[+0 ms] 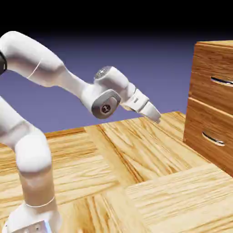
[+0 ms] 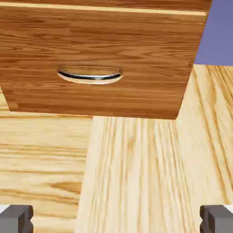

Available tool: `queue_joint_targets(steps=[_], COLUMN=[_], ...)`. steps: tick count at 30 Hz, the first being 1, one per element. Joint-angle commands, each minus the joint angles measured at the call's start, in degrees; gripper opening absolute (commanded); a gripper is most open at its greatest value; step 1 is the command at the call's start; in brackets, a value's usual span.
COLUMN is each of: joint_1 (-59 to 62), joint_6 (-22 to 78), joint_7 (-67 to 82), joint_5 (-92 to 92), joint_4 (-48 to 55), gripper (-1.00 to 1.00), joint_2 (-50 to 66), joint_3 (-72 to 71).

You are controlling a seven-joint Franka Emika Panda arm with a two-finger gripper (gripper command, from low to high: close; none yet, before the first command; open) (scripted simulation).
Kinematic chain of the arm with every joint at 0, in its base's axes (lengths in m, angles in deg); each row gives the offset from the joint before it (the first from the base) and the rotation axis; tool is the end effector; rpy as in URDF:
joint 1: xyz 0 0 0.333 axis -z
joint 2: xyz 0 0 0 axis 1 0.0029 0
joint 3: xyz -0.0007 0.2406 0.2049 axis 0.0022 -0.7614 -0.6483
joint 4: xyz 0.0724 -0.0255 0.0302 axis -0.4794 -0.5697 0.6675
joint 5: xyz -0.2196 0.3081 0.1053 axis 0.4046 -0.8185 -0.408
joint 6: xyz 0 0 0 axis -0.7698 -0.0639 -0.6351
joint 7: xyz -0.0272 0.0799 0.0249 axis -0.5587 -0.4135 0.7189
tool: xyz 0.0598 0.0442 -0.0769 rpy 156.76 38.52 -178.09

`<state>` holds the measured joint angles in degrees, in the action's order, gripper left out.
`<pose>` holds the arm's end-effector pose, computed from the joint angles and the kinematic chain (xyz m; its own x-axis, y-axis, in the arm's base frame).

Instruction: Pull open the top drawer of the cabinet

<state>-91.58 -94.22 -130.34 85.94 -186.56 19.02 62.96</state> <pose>0.3995 -0.0040 0.4581 0.4991 -0.7208 0.4809 -0.4990 -0.6928 -0.5205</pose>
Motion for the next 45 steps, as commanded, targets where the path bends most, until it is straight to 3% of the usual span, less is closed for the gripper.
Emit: queue_joint_targets(steps=[1, 45], joint_1=[-0.88, -39.54], joint_6=[0.18, 7.95], joint_7=[-0.22, -9.82], joint_5=[-2.49, -112.13], joint_4=[1.45, 65.24], gripper=[1.0, 1.0], joint_2=[1.73, 77.89], joint_3=[1.43, 64.08])
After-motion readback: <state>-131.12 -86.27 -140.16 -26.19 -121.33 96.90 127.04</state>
